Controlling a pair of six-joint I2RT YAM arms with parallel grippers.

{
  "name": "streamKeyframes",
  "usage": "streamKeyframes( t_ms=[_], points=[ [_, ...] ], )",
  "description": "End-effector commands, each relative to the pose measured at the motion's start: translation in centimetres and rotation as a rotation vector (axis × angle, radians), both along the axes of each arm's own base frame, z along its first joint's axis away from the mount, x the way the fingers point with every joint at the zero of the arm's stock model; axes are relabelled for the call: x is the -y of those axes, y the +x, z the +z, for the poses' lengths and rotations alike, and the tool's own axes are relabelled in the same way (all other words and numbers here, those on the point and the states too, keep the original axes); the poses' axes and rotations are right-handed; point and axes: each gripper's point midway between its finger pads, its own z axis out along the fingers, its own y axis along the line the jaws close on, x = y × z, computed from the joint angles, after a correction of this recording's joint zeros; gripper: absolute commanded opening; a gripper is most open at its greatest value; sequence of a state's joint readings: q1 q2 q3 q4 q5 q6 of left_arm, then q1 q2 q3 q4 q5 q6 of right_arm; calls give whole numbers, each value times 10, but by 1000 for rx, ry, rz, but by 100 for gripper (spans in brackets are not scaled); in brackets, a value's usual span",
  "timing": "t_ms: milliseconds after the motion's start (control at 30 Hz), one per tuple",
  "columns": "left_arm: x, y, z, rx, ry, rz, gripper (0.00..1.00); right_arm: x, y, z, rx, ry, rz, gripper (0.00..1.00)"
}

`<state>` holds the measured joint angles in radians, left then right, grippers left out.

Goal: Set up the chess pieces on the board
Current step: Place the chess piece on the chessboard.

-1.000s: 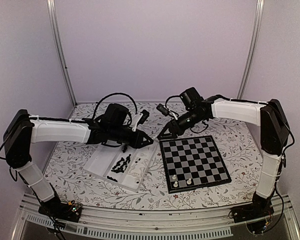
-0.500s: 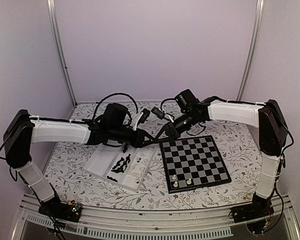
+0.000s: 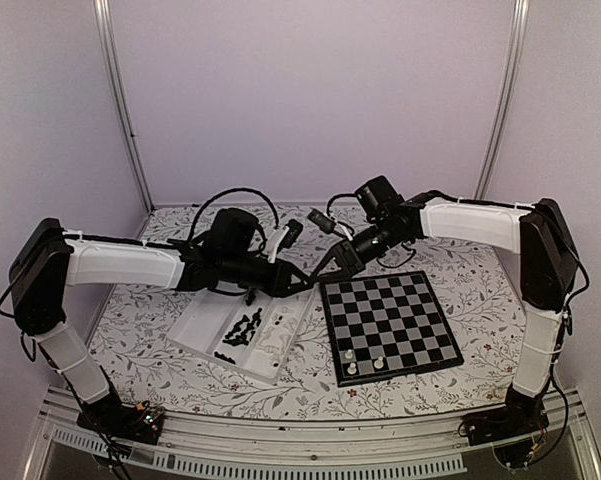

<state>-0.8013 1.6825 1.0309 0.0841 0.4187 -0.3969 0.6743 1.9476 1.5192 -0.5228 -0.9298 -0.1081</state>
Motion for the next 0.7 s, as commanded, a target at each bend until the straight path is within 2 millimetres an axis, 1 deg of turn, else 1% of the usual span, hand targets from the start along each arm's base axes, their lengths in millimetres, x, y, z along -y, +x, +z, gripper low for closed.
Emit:
streamKeyframes(
  t_ms=[0,100,267,333,400,467,533,567,633,667],
  points=[
    [7,-5,1,7,-10,-28,17,6,5,24,39,43,-14,35],
    [8,-6,1,5,-12,-33,17,5,5,22,36,41,-14,30],
    [10,-10,-1,-4,-10,-48,17,4,6,22,37,48,-10,22],
    [10,-10,-2,-4,-9,-49,19,4,6,21,37,47,-9,18],
    [10,-9,-2,-4,-5,-46,27,4,8,19,49,38,-14,13],
    [10,-8,-2,1,5,-44,36,6,12,17,76,16,-35,11],
    [8,-8,1,18,22,-49,41,13,18,21,134,-8,-61,11],
    [7,-8,3,31,33,-53,43,17,20,21,164,-26,-75,10],
    [0,-9,4,44,80,-57,46,31,25,26,244,-61,-111,10],
    [-3,-9,4,58,103,-56,47,40,26,23,276,-89,-128,10]
  ],
)
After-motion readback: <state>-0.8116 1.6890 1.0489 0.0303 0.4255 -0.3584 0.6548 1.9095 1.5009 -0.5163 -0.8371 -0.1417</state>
